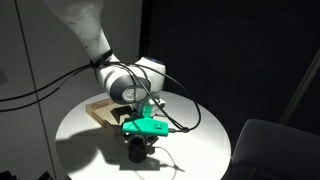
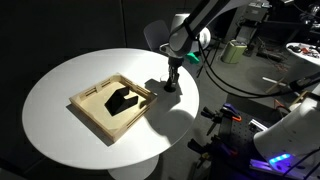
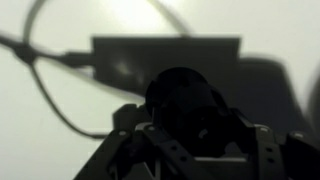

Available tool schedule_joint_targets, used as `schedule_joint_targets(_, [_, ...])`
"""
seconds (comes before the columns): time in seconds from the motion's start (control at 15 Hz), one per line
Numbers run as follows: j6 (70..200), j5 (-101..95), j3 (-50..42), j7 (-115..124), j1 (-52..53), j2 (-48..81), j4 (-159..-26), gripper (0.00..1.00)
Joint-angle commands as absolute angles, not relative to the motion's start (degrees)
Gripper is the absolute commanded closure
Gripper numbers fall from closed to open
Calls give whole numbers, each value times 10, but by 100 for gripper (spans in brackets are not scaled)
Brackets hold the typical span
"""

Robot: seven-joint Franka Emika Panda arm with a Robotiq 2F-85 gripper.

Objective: Stack the two black objects on the table

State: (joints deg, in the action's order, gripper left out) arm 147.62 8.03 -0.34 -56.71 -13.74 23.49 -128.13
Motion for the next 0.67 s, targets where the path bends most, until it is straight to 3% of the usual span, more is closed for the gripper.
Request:
schedule_joint_targets(0.0, [1459,72,5,-574,-151,250,-1259,58])
schedule_joint_targets(0.6, [1458,58,2,-571,-149,257,-1251,58])
